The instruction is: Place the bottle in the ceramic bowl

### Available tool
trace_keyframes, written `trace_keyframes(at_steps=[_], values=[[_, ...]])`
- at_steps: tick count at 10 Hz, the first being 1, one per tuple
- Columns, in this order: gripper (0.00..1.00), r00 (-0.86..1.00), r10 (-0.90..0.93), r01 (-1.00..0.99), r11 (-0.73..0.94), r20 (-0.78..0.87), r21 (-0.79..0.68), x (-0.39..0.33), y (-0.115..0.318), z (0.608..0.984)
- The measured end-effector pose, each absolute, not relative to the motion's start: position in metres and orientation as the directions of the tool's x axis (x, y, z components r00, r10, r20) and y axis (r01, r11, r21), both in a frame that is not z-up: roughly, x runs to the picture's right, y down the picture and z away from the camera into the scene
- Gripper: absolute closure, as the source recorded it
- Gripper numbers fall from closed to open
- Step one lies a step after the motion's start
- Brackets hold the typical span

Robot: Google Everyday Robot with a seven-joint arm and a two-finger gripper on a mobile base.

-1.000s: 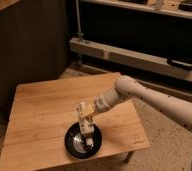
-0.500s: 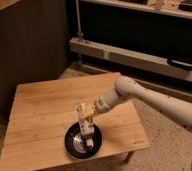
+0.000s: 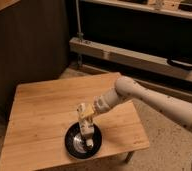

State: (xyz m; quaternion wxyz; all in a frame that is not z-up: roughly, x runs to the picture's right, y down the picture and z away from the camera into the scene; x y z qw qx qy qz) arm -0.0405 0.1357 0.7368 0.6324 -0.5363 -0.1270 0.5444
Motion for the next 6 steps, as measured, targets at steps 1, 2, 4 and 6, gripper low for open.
trace_keyframes(at_steps=[1, 2, 4, 6], values=[[0.72, 0.375, 0.824, -0.552, -0.168, -0.424, -0.816, -0.0408, 0.1356, 0.7367], [0.8, 0.375, 0.824, -0.552, -0.168, -0.424, -0.817, -0.041, 0.1356, 0.7367], [0.9, 0.376, 0.824, -0.552, -0.168, -0.424, -0.817, -0.0411, 0.1357, 0.7367], [0.76, 0.376, 0.824, -0.552, -0.168, -0.424, -0.817, -0.0411, 0.1357, 0.7367]])
